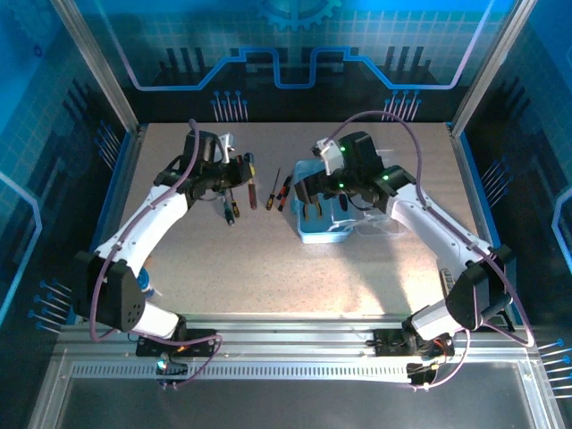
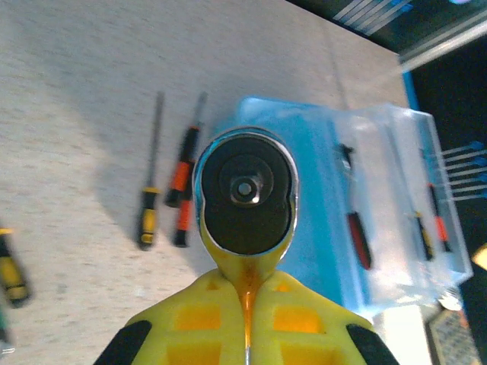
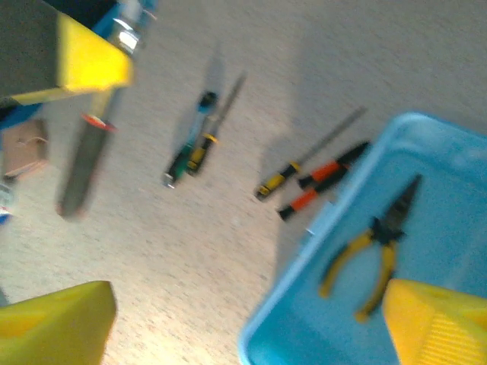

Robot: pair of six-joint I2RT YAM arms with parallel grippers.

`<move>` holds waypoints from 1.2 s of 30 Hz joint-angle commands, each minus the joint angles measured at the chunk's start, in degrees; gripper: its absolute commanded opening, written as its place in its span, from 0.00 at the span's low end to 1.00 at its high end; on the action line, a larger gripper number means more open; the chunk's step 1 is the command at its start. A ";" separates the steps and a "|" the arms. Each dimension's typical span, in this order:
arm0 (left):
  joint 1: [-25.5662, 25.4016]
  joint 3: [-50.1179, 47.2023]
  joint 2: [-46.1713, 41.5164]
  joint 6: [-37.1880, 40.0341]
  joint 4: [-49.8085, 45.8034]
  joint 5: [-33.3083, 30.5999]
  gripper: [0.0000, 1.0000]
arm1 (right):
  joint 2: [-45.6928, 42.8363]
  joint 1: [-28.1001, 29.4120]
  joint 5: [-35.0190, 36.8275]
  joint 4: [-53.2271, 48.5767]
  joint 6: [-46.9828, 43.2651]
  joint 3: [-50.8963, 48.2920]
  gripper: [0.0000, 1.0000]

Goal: Pack the tool kit

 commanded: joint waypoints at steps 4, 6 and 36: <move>-3.87 0.26 0.85 -6.30 9.75 3.21 0.00 | 5.15 3.19 -3.81 7.83 5.88 1.78 0.78; -4.97 0.33 1.29 -6.78 10.83 3.04 0.00 | 6.41 3.76 -4.47 8.91 7.02 1.81 0.76; -6.40 1.85 4.68 -1.22 6.02 -1.23 0.48 | 10.90 5.33 -3.82 10.80 9.85 2.47 0.00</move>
